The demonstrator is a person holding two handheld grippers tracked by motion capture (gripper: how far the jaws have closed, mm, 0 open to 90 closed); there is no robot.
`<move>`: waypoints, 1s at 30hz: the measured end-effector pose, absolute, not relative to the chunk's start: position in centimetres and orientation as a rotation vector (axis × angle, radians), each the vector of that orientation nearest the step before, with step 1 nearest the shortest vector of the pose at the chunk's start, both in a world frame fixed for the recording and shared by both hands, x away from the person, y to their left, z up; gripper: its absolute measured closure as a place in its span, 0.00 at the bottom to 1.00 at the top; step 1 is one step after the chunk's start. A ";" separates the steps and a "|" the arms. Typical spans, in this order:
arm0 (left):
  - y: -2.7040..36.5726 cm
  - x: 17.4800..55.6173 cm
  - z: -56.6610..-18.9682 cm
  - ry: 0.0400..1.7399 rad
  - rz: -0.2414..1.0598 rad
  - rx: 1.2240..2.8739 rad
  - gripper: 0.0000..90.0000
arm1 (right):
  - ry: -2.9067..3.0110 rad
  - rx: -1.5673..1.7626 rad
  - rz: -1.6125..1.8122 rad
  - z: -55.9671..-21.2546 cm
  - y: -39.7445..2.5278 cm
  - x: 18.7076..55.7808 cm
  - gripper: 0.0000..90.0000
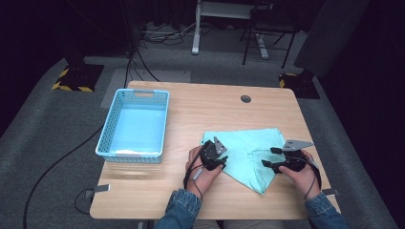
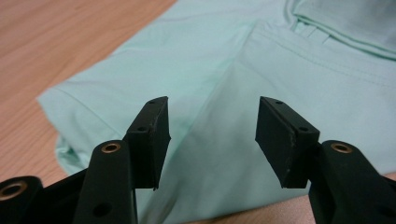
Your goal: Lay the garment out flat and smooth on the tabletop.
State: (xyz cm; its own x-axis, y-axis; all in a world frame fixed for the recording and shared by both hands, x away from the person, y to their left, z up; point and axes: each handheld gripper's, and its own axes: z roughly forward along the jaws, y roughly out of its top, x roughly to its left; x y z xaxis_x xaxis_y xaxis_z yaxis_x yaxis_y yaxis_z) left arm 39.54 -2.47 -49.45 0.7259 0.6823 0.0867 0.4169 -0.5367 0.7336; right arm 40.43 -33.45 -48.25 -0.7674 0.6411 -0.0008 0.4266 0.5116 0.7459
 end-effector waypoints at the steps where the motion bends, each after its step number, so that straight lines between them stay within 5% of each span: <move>1: -2.5 39.8 -49.7 0.830 0.485 2.221 0.49 | 2.484 0.897 1.108 -48.3 -33.3 40.5 0.31; 30: -4.9 42.9 -48.4 0.764 0.499 2.194 0.41 | 2.440 0.921 1.098 -50.6 -32.8 41.6 0.32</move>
State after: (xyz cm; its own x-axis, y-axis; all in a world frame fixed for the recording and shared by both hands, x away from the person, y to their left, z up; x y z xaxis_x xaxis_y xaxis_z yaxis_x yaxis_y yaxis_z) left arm 42.85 -4.90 -48.35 0.7461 0.6566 0.1107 0.3658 -0.5431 0.7558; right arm 41.61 -32.76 -50.57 -0.7449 0.6669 -0.0183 0.4286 0.4994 0.7529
